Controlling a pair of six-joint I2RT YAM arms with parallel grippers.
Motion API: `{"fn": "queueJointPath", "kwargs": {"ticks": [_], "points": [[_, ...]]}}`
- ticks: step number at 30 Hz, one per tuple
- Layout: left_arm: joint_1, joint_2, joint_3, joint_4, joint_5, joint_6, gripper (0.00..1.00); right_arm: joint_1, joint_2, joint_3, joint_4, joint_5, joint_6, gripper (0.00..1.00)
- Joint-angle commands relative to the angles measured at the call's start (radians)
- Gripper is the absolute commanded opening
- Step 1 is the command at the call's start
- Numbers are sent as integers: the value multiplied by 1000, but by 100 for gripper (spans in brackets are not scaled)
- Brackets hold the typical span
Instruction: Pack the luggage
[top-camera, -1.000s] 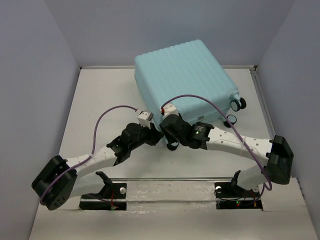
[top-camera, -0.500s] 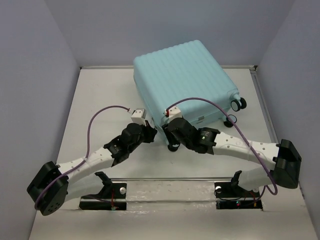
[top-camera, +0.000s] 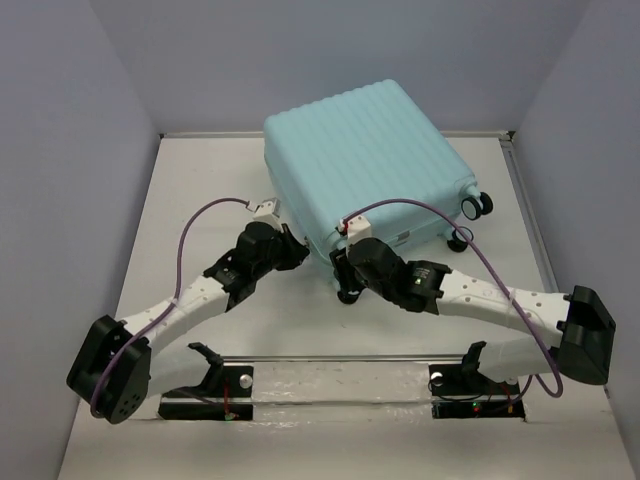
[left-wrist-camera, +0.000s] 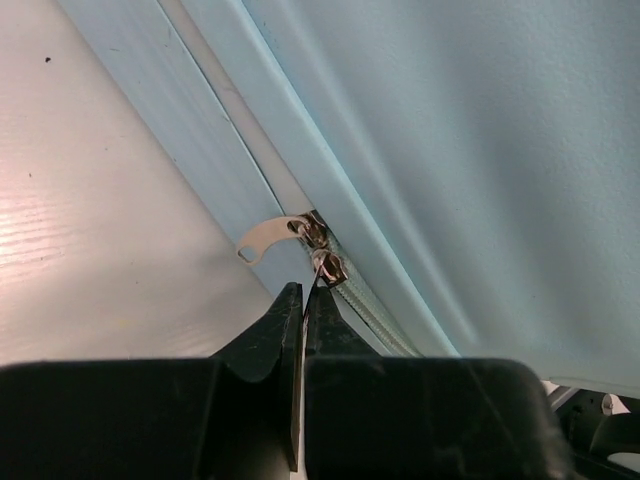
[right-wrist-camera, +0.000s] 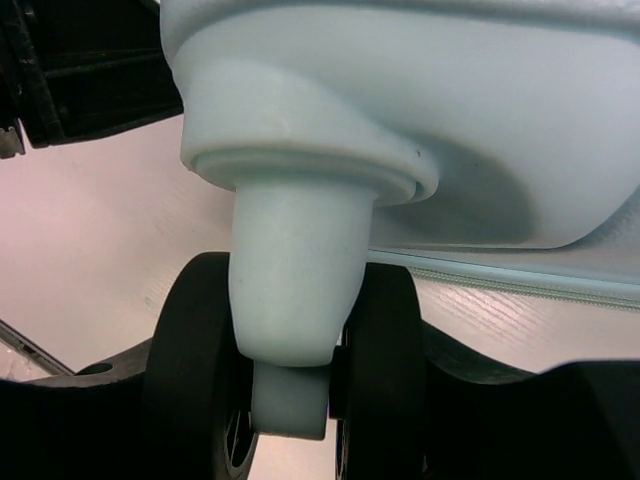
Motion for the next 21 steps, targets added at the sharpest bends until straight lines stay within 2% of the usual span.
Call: {"fn": "queueJointPath", "kwargs": {"ticks": [1,2,3,5,6,8,9,11,12,13,14,16,18,21], "points": [[151,-20,60,52,-383,6,12,13,-82,-19,-64,-49,-26,7],[151,-51,40,50,-369,2,22,13,-84,-19,-40,-70,-31,7],[151,-139,31,42,-335,-9,50,25,-84,-21,-24,-86,-41,7],[151,-250,34,-16,-300,-15,77,35,-80,-19,40,-155,-49,7],[151,-370,49,-49,-266,-14,99,50,-70,-8,62,-178,-52,7],[151,-481,113,-151,-241,9,99,76,-48,16,103,-210,-60,7],[151,-567,142,-186,-243,18,99,105,-19,31,111,-207,-63,7],[151,-643,219,-281,-243,53,99,130,13,85,131,-172,-58,8],[151,-658,244,-310,-241,63,99,140,28,105,135,-164,-52,14],[151,-669,262,-338,-243,71,99,151,57,123,138,-154,-40,28],[151,-686,296,-394,-246,78,99,151,70,159,132,-114,-29,64],[151,-698,318,-459,-238,80,99,160,76,188,90,-62,-14,100],[151,-712,339,-499,-205,93,99,160,23,199,53,9,-12,100],[151,-733,357,-539,-189,91,99,160,-68,205,10,23,-31,100]]}}
